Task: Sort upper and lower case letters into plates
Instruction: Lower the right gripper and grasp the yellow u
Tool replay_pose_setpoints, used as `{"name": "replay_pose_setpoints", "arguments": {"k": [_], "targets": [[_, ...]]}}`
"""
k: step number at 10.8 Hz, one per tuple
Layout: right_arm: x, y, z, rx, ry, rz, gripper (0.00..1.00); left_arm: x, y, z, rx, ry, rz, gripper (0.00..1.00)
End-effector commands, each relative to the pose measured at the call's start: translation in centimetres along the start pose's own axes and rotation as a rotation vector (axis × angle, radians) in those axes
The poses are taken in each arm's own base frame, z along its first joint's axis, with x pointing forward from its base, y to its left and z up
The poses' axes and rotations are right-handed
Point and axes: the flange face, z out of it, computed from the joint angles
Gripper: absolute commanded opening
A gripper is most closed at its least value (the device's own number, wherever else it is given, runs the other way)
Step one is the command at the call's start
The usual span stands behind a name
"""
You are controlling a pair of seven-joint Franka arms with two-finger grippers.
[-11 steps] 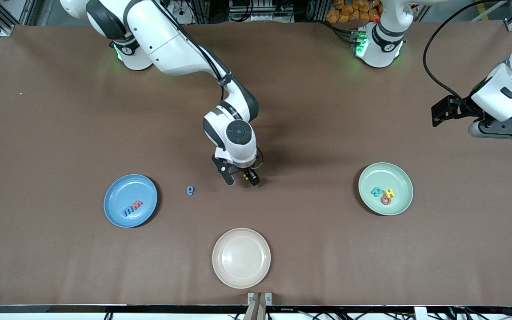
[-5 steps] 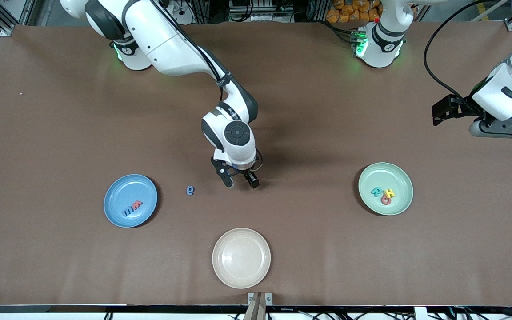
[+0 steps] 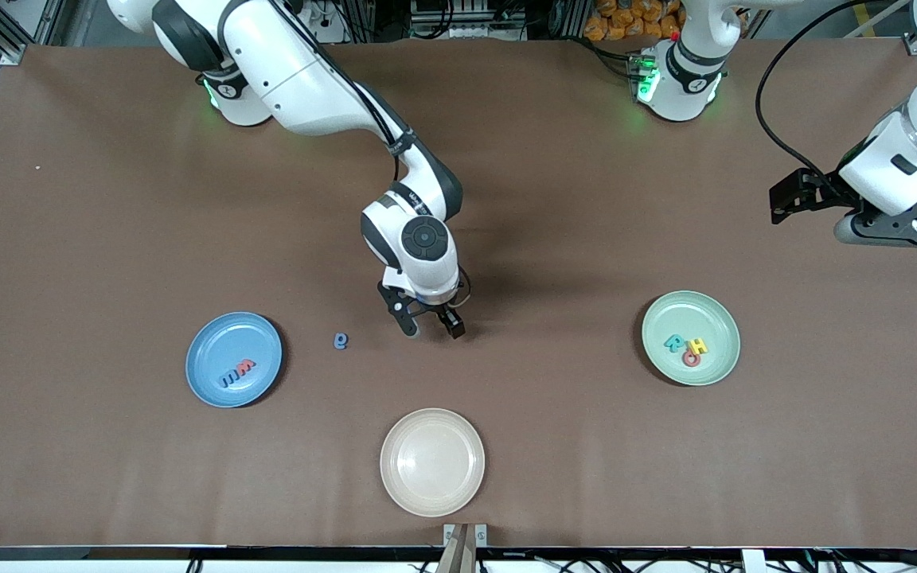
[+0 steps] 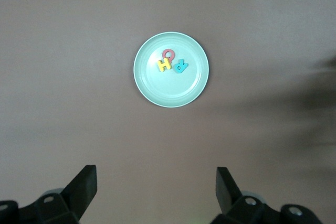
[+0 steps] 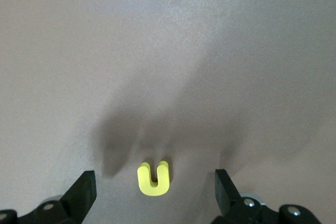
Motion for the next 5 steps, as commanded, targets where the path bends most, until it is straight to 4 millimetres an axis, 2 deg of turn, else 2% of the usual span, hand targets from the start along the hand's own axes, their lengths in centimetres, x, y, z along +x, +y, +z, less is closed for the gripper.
{"name": "replay_pose_setpoints", "arguments": {"k": [1,5], "targets": [[0.29,-0.53,0.21,0.002,0.001,0.012,1.00,-0.53,0.20,-0.23,-0.029,-0.007,0.019,1.00],[0.59,-0.77,0.71,0.005,0.000,0.015,1.00,-0.42,0.38,-0.29,-0.029,-0.004,0.015,1.00]]}}
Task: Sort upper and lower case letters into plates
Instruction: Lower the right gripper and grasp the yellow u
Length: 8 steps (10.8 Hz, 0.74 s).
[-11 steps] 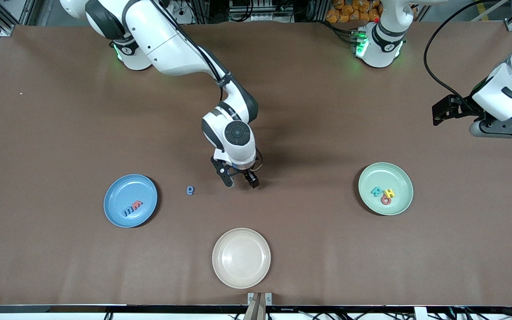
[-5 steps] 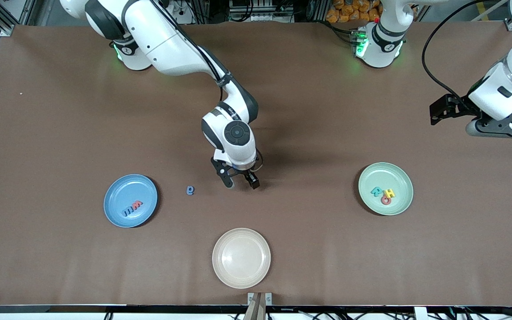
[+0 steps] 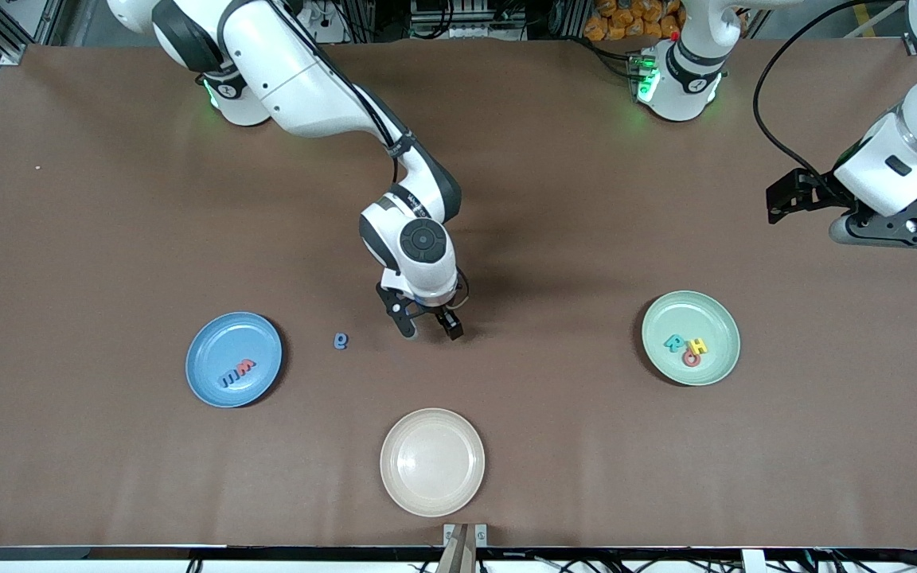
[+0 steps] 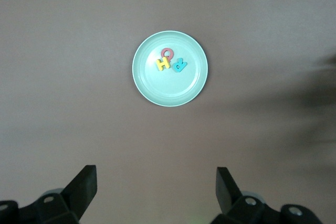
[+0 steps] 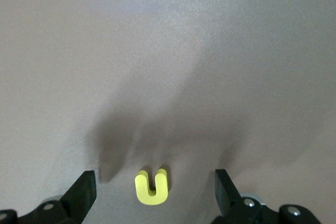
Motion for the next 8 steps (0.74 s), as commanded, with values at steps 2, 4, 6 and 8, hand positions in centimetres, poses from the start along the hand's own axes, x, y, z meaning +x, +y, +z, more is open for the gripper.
{"name": "replay_pose_setpoints", "arguments": {"k": [2,4,6,8], "targets": [[0.25,-0.88,0.33,0.008,-0.002,0.008,1.00,-0.40,0.12,-0.55,-0.027,0.001,0.012,1.00],[0.24,-0.99,0.55,0.009,-0.001,0.005,1.00,-0.48,0.31,-0.48,-0.029,-0.002,0.012,1.00],[0.11,-1.09,0.51,0.012,-0.002,0.005,1.00,-0.47,0.22,-0.55,-0.029,0.000,0.015,1.00],[0.11,-1.10,0.51,0.013,0.001,0.000,0.32,-0.74,-0.07,-1.04,-0.027,0.009,0.013,1.00]]}}
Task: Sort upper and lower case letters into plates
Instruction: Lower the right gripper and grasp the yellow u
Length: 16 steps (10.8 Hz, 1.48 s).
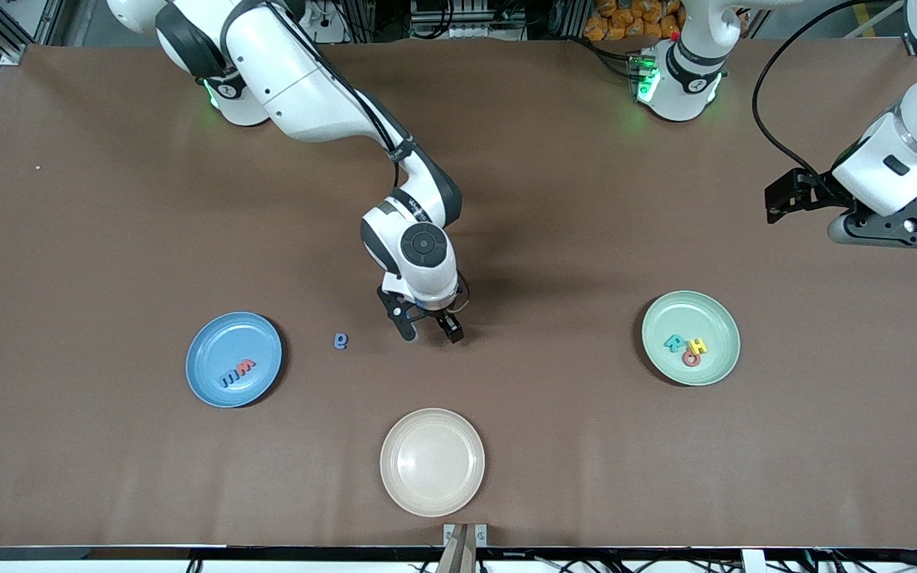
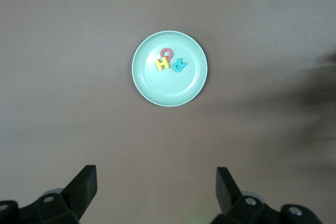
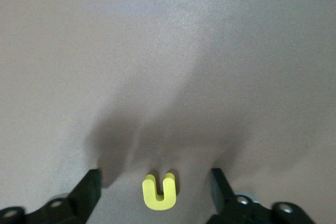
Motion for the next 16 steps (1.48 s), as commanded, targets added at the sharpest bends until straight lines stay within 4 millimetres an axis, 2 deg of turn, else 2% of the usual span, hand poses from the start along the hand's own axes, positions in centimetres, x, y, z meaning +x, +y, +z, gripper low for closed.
{"name": "replay_pose_setpoints", "arguments": {"k": [1,6,8,10,11,14,15,16], "targets": [[0.0,-0.6,0.2,0.006,0.002,-0.003,0.00,-0.8,-0.4,-1.1,-0.028,0.011,0.008,1.00],[-0.3,-0.6,0.1,0.005,-0.002,-0.069,0.00,-0.8,-0.5,-1.2,-0.029,0.011,0.003,1.00],[-0.1,-0.7,-1.0,0.004,-0.001,-0.075,0.00,-0.8,-0.5,-1.1,-0.029,0.010,0.003,1.00],[1.0,-1.6,-3.3,-0.039,0.004,-0.131,0.00,-0.7,-0.2,-1.1,-0.028,0.010,0.004,1.00],[2.9,-2.4,-4.9,-0.057,-0.001,-0.154,0.00,-0.7,-0.2,-1.1,-0.029,0.008,0.006,1.00],[6.4,-2.2,-5.6,-0.131,0.004,-0.325,0.00,-0.6,0.2,-0.7,-0.029,0.000,0.008,1.00],[10.2,-2.2,-6.0,-0.145,-0.017,-0.353,0.00,-0.6,0.8,-0.6,-0.029,-0.001,0.026,1.00],[12.9,-2.2,-7.1,-0.145,-0.031,-0.391,0.00,-0.5,2.8,-0.5,-0.027,-0.002,0.060,1.00]]}}
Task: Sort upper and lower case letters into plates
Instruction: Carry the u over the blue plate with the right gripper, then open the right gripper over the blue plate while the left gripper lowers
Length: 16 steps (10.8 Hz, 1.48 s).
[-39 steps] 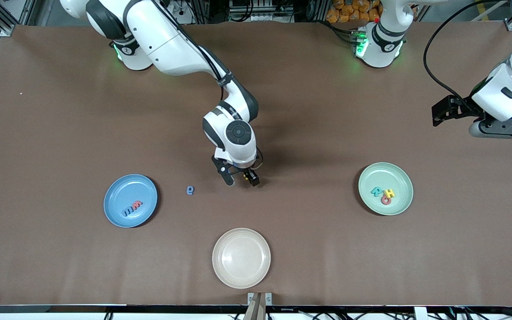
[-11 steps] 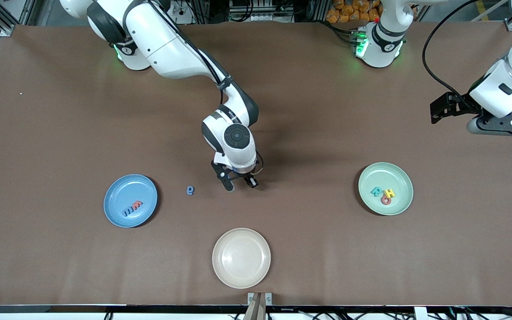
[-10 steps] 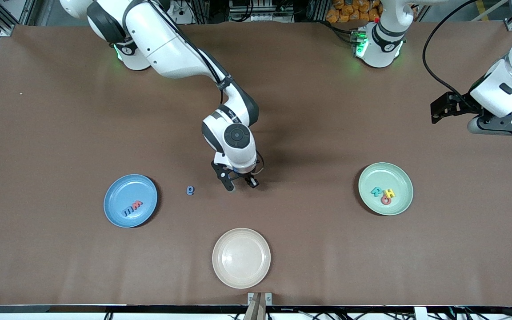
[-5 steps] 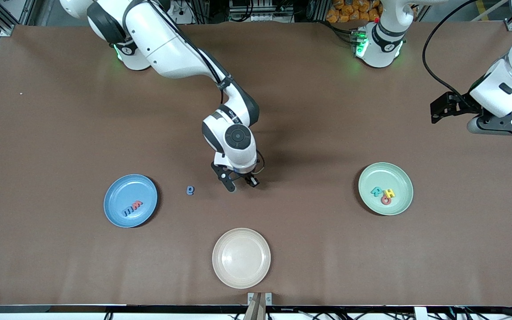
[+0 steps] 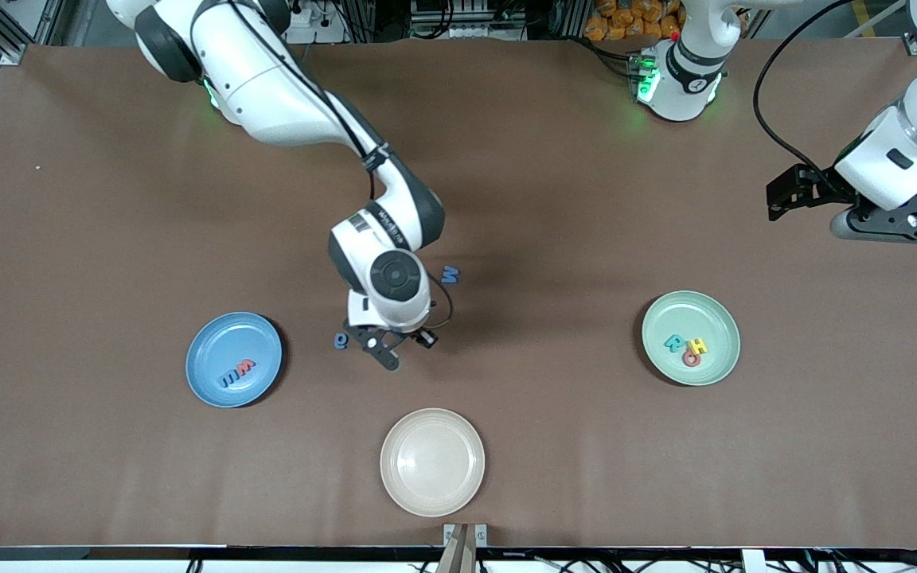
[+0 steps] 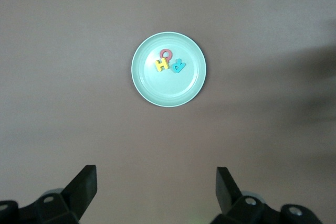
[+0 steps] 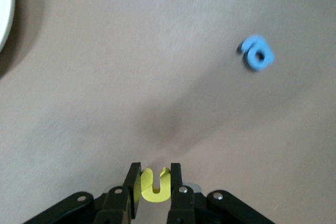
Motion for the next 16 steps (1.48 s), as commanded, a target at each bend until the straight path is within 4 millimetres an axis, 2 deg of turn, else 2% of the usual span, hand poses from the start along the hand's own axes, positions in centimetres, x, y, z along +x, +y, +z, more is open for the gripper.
{"name": "replay_pose_setpoints", "arguments": {"k": [1,2,5,7,9,10,11,13,14,16], "targets": [[4.9,2.2,-1.6,-0.011,-0.027,-0.086,0.00,0.1,5.4,0.8,-0.031,-0.024,0.097,1.00],[6.9,3.3,-1.5,-0.035,-0.027,-0.114,0.00,0.3,7.8,1.2,-0.032,-0.031,0.134,1.00],[15.9,9.4,-4.4,-0.072,-0.086,-0.236,0.00,1.3,16.4,4.9,-0.058,-0.044,0.242,1.00],[18.1,11.0,-5.1,-0.065,-0.083,-0.299,0.00,1.8,23.0,9.1,-0.074,-0.059,0.256,1.00],[21.6,13.9,-4.6,-0.081,-0.118,-0.335,0.00,1.8,29.5,13.5,-0.093,-0.041,0.157,1.00],[22.9,15.1,-4.8,-0.077,-0.126,-0.380,0.00,1.2,33.1,16.0,-0.100,-0.043,0.118,1.00],[24.3,16.3,-4.6,-0.076,-0.140,-0.414,0.00,1.0,35.7,18.2,-0.114,-0.045,0.076,1.00],[26.1,18.2,-4.3,-0.071,-0.164,-0.467,0.00,0.8,39.3,22.3,-0.111,-0.081,0.068,1.00],[26.2,18.3,-4.2,-0.072,-0.167,-0.475,0.00,0.7,40.7,24.2,-0.112,-0.068,0.059,1.00],[26.3,19.6,-1.6,-0.086,-0.209,-0.458,0.00,-0.8,44.0,27.6,-0.101,-0.055,-0.005,1.00]]}}
